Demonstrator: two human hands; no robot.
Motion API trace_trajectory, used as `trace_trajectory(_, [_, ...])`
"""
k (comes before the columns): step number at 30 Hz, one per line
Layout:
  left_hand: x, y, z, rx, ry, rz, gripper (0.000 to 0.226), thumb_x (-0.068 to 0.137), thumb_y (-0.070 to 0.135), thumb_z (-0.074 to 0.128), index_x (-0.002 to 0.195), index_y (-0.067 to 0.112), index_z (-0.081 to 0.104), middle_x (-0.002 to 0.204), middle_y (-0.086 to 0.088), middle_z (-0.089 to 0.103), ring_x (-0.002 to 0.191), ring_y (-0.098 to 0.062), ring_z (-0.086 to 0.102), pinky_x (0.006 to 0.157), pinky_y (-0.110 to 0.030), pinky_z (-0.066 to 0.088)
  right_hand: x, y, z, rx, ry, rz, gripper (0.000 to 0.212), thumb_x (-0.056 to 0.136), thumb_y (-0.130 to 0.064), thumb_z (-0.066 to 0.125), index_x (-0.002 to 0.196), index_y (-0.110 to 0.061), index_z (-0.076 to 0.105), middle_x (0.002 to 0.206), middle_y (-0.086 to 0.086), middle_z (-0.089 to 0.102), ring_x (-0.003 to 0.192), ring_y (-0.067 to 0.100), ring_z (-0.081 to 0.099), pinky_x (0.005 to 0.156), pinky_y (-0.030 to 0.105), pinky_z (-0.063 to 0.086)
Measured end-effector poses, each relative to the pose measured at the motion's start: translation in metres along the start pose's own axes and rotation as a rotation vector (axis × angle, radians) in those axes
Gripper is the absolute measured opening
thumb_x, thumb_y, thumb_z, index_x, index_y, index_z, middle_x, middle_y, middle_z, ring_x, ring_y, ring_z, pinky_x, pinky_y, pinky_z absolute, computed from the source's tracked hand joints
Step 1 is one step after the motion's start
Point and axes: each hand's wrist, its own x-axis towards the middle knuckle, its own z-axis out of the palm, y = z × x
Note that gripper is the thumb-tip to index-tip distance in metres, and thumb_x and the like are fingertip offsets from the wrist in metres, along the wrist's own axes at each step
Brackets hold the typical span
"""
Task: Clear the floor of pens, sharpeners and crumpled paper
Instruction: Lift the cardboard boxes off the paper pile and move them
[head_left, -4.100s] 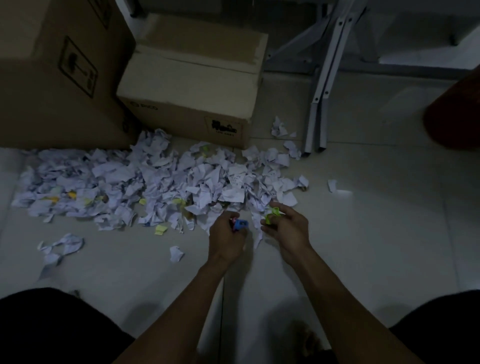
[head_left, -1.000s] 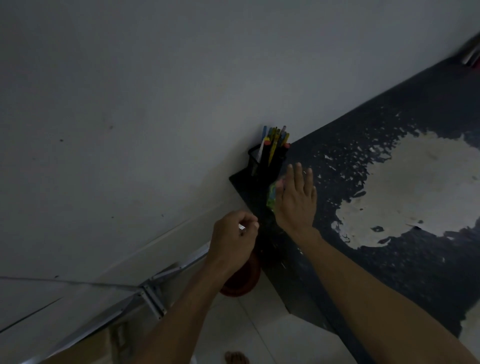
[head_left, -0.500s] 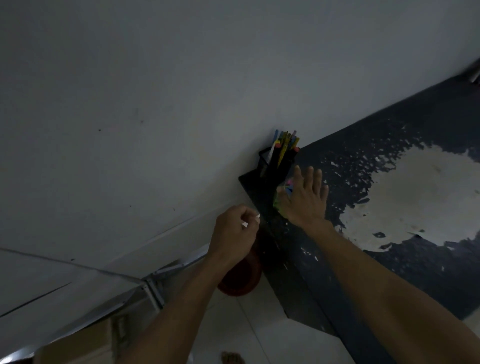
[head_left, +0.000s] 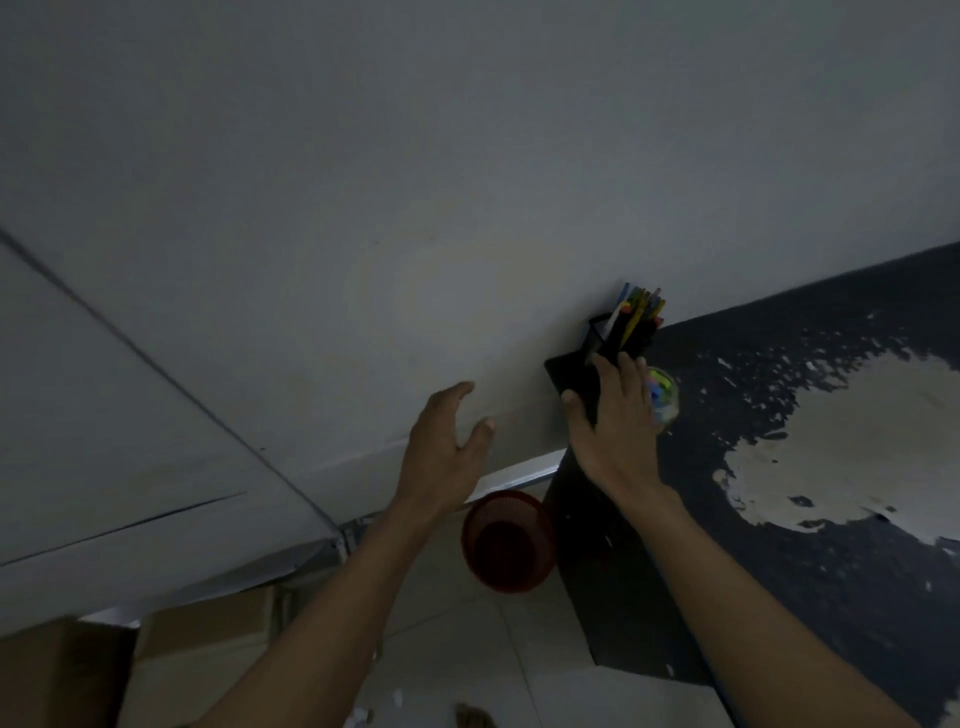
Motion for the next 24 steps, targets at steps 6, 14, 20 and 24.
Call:
trace_trajectory(6, [-0.053,-0.030,-0.066,0.006,0.171,-0.083,0.049,0.096,0.027,0.055,0.141,0.016,0.042,0.143,0.002,0.043,0.124,-0.003,0.038,0.103,-0.020,0.032,-0.045,-0.068,0.033,0.189,-0.115,-0.138,0.049,0.097,-0.031,0.052,0.141,-0.014,0.040,0.147,0.011,0.034,0.140,0.028,0.028,0.113,0.042,0.031])
trace_trajectory(14, [-0.146,-0.083,-0.158,-0.040,0.434,-0.279,0.046,0.095,0.026,0.056,0.138,0.018,0.045,0.140,0.001,0.048,0.123,-0.016,0.049,0.097,-0.027,0.040,-0.117,-0.170,0.095,0.256,-0.344,-0.373,0.042,0.096,-0.028,0.055,0.136,-0.015,0.047,0.134,0.008,0.046,0.123,0.023,0.046,0.099,0.028,0.037])
trace_trajectory(20, [-0.239,-0.123,-0.229,-0.057,0.573,-0.377,0.045,0.096,0.025,0.054,0.139,0.015,0.044,0.137,0.000,0.050,0.118,-0.015,0.050,0.092,-0.027,0.042,-0.199,-0.246,0.134,0.261,-0.532,-0.518,0.048,0.092,-0.040,0.048,0.132,-0.013,0.052,0.129,0.009,0.052,0.121,0.024,0.049,0.097,0.027,0.036])
trace_trajectory(24, [-0.304,-0.148,-0.269,-0.083,0.652,-0.444,0.041,0.094,0.025,0.056,0.134,0.014,0.049,0.131,-0.004,0.055,0.115,-0.022,0.055,0.096,-0.037,0.047,-0.257,-0.287,0.156,0.237,-0.613,-0.572,0.040,0.095,-0.033,0.055,0.130,-0.014,0.054,0.129,0.010,0.053,0.122,0.025,0.050,0.101,0.030,0.037])
